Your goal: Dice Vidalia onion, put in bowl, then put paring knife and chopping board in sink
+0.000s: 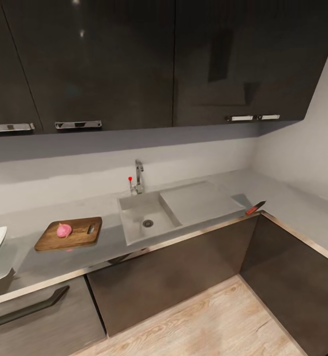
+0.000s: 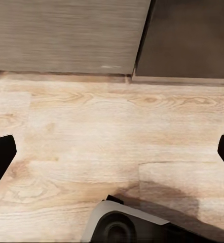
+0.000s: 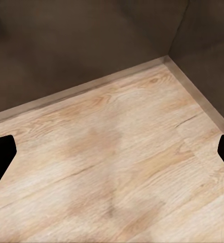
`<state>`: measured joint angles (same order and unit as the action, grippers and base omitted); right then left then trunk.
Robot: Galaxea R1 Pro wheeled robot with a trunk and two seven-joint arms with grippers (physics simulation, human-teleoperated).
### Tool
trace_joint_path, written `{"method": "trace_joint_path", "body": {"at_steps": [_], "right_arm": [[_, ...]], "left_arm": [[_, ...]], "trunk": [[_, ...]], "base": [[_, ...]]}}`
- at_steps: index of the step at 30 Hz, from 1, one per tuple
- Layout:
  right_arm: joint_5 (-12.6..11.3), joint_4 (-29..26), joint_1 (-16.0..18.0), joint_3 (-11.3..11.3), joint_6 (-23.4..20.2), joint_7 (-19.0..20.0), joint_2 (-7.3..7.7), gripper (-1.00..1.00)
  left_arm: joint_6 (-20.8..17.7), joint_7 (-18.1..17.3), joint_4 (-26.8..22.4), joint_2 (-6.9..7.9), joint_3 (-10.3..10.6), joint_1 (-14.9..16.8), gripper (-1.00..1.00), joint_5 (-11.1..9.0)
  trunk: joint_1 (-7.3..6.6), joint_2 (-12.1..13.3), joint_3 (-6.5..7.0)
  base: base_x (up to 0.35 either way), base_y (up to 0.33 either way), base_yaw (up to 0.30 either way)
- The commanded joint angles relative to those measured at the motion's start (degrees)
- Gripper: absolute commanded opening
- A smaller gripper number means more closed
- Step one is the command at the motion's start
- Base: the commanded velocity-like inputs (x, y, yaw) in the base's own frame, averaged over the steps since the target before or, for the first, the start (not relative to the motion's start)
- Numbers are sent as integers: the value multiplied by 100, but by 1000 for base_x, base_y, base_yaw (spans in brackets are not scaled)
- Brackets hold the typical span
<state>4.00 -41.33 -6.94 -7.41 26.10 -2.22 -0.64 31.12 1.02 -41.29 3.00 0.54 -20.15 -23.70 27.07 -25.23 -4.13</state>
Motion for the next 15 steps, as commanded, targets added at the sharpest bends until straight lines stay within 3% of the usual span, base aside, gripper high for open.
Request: {"method": "trace_joint_path", "body": {"at_steps": [1,15], "right_arm": [[45,-7,-1,-14,6,-20,-6,100],[48,-5,-1,-13,254,-19,-15,100]], "left_arm": [[7,8,11,1,7,-2,100,-12],[-12,18,-9,1,7,1,100,-25]], "trunk": [[4,-10,-8],[4,-10,39]], "base": [[0,0,0],[0,0,0]]}}
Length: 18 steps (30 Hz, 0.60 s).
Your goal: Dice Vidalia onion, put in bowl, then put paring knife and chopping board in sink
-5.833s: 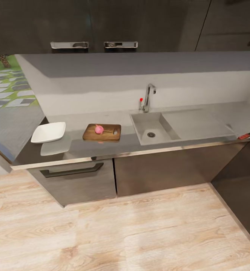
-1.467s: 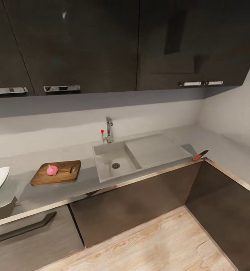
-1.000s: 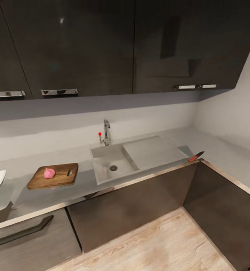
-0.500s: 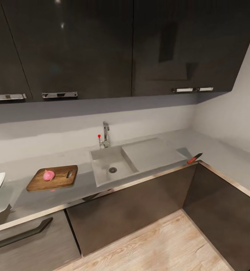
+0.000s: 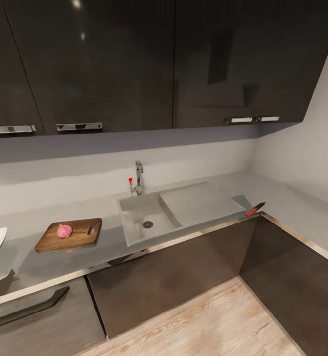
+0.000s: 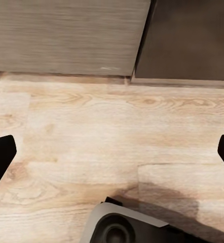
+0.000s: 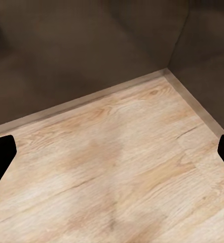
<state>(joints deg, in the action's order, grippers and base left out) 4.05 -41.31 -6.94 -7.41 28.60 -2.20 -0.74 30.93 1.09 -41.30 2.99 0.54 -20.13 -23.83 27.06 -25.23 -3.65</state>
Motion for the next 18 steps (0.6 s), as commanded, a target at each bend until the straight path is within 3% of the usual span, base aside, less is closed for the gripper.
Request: {"method": "trace_joint_path", "body": {"at_steps": [1,13,18], "right_arm": [[44,-8,-1,-14,7,-22,-5,100],[43,11,-1,-15,14,-26,-2,100],[43,17,-1,-15,14,-26,3,100]], "left_arm": [[7,6,6,4,8,-1,100,-11],[17,-12,134,-7,16,0,100,6],[17,-2,83,-51,35,0,100,151]], "trunk": [[4,-10,0],[4,-10,78],[4,-10,81]], "base": [[0,0,0],[0,0,0],[0,0,0]]}}
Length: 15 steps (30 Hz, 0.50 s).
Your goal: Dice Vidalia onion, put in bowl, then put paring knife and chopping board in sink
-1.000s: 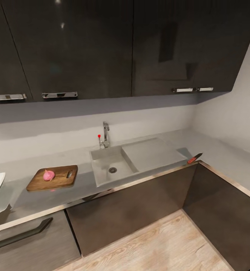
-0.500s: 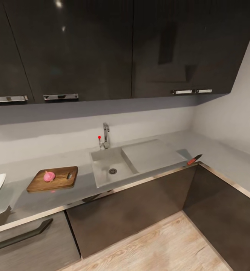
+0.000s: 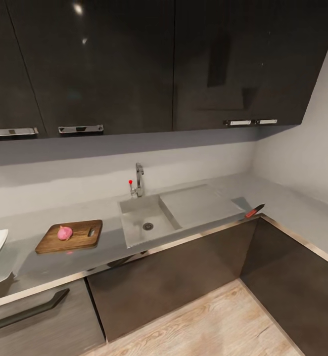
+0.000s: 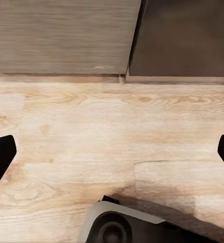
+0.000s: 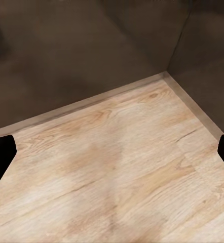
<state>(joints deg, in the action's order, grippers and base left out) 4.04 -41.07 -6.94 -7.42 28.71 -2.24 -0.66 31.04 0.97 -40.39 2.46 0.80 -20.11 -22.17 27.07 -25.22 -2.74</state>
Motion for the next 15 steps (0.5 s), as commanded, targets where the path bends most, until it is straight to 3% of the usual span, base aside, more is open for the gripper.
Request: {"method": "trace_joint_path", "body": {"at_steps": [1,6,7,12,15], "right_arm": [[44,-7,-1,-14,3,-22,-5,100],[44,14,-1,-14,3,-22,-4,100],[44,61,-1,-14,3,-19,-4,100],[47,92,-1,-14,3,-22,-4,100],[51,97,-1,-14,3,-22,-4,100]], "left_arm": [[7,12,-5,12,7,-1,100,3],[25,10,-7,371,-1,16,100,61],[30,12,3,523,-6,66,100,68],[33,9,8,605,-7,157,100,68],[33,2,128,547,4,176,100,65]], "trunk": [[4,-10,-9],[4,-10,-9],[4,-10,-9],[4,-10,-9],[4,-10,-9]], "base": [[0,0,0],[0,0,0],[0,0,0],[0,0,0],[0,0,0]]}}
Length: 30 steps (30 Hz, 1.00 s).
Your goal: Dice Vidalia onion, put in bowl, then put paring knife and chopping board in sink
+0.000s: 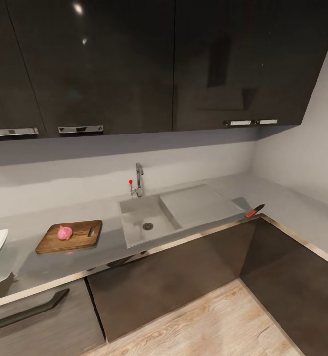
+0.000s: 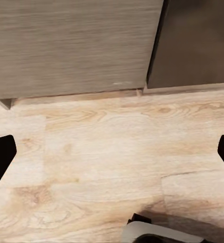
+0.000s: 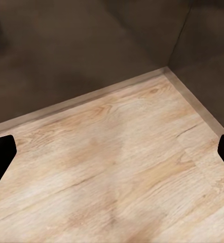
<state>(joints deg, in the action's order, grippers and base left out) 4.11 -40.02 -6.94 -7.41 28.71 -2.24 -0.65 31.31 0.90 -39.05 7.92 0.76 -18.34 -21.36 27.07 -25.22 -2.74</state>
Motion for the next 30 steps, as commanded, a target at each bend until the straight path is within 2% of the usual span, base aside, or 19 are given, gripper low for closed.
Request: {"method": "trace_joint_path", "body": {"at_steps": [1,12,23,30], "right_arm": [[45,-7,-1,-15,3,-22,-5,100],[46,4,-1,-15,3,-22,-5,100],[46,6,-1,-15,3,-18,-5,100],[46,6,-1,-15,3,-16,-5,100]], "left_arm": [[6,9,25,-10,9,0,100,-16],[6,7,287,-60,9,6,100,-17],[0,7,327,-63,12,6,100,-17],[-2,7,327,-94,12,6,100,-12]], "trunk": [[4,-10,-9],[4,-10,-9],[4,-10,-9],[4,-10,-9]], "base": [[0,0,0],[0,0,0],[12,-5,0],[142,-176,0]]}}
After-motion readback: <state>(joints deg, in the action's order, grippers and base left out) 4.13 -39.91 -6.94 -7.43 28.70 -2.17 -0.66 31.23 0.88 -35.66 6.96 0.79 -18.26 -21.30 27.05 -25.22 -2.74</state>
